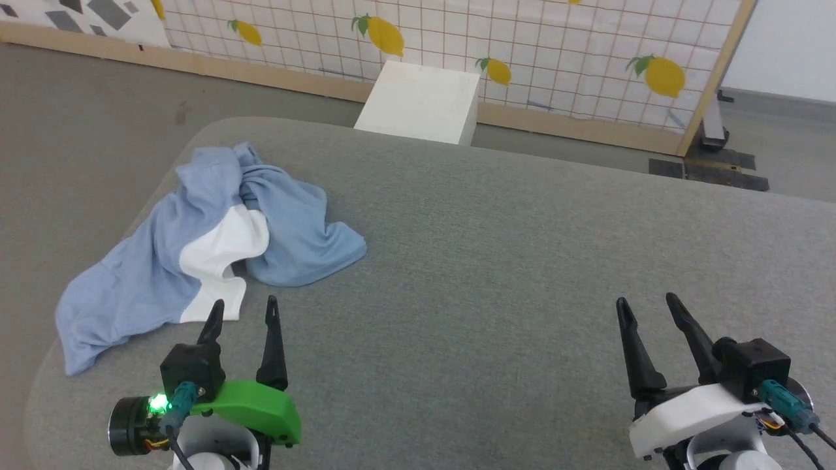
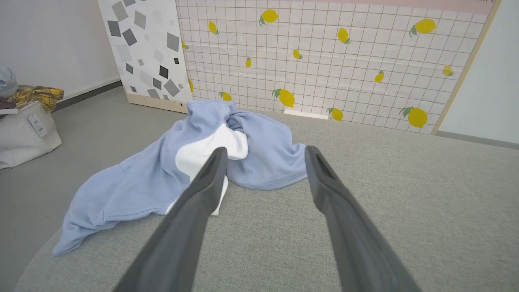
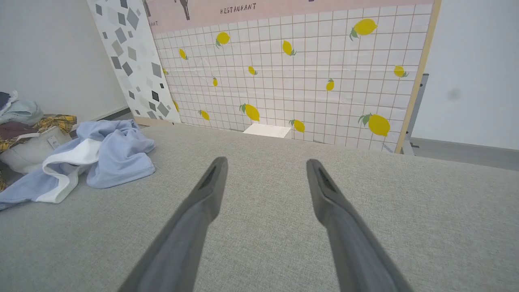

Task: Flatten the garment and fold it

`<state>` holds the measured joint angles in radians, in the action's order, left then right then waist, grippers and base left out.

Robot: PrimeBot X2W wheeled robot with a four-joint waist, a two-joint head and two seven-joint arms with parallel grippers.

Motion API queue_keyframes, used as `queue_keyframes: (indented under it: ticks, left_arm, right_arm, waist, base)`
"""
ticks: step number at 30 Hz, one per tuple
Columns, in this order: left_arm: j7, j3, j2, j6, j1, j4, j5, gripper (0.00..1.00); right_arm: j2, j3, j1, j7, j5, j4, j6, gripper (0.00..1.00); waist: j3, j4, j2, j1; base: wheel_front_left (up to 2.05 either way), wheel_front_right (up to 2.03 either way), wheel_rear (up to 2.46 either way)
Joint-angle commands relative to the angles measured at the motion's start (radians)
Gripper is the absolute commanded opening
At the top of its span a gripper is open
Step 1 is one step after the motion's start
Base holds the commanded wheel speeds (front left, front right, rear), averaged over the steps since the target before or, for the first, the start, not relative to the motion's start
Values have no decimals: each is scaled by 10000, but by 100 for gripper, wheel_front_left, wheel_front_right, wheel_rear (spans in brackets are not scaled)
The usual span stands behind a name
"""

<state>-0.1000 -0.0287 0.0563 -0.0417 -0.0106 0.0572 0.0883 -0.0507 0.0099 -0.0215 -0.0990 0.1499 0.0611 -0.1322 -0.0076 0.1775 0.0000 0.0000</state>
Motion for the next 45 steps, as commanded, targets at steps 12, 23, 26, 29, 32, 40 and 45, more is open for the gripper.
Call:
queue_keyframes:
  ticks: [12,23,26,29,32,40,45]
  left_arm:
    - [-383,-6,-18,-185,284,54,172,100]
    - [-605,-56,-28,-301,359,135,286,100]
    - [-669,-66,-30,-328,364,174,322,100]
    - [-729,-77,-32,-346,371,227,357,100]
    - [-797,-91,-34,-375,379,288,384,100]
    - [-961,-141,-31,-454,376,437,343,100]
    - [-1065,-141,-31,-490,388,506,348,100]
  right_arm:
    - [2,199,-184,-387,400,249,8,100]
    - [2,332,-225,-611,609,423,9,100]
    - [3,354,-231,-675,669,482,10,100]
    - [3,368,-238,-734,743,557,10,100]
    - [3,400,-252,-803,822,616,10,100]
    - [3,446,-279,-968,964,752,11,100]
    - [4,446,-316,-1073,1030,810,12,100]
  waist:
    - [-38,761,0,0]
    - [-35,1162,0,0]
    - [-36,1261,0,0]
    - [-48,1355,0,0]
    - [-59,1470,0,0]
    - [-85,1768,0,0]
    - [-118,1960,0,0]
  base:
    - [0,0,0]
    - [0,0,0]
    - [0,0,0]
    - [0,0,0]
    - [0,0,0]
    - [0,0,0]
    - [0,0,0]
